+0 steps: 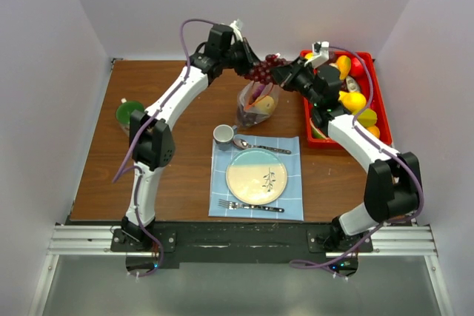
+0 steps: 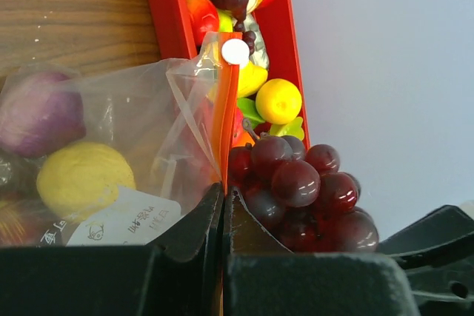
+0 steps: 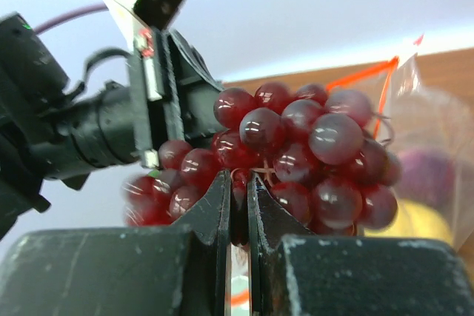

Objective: Place the food in the zip-top bag and seal the zipper
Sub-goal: Place the fake fruit in the zipper food storage bag.

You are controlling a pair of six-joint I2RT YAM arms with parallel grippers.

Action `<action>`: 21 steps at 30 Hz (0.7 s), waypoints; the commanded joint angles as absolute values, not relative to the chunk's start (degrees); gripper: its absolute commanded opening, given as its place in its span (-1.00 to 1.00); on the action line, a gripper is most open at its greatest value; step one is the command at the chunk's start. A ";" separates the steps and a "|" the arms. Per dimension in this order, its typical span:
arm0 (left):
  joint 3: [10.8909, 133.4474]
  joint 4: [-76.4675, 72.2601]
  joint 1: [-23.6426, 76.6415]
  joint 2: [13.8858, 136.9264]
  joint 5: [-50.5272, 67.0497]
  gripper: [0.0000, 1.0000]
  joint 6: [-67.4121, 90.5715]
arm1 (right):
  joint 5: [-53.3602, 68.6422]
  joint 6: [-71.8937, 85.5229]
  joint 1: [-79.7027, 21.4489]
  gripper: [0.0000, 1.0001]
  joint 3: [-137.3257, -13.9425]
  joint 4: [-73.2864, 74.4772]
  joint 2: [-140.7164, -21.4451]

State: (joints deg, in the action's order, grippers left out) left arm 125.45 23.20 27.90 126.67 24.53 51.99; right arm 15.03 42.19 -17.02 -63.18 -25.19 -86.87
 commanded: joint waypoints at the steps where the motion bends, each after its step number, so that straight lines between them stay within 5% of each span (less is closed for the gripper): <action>1: 125.16 19.42 28.12 122.34 28.30 -1.00 53.09 | 16.36 45.36 -17.40 -1.00 -62.93 -33.67 -85.53; 13: 122.87 16.70 27.07 121.55 31.63 -1.00 54.49 | 22.75 47.37 -17.40 -1.00 -65.39 -35.23 -75.85; 21: 125.68 14.41 24.61 125.06 45.69 -1.00 54.94 | 38.91 58.60 -17.32 -1.00 -61.52 -59.83 -85.50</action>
State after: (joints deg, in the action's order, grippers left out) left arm 122.19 17.17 26.41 125.58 35.77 54.87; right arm 28.42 50.74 -17.23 -62.54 -43.05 -80.64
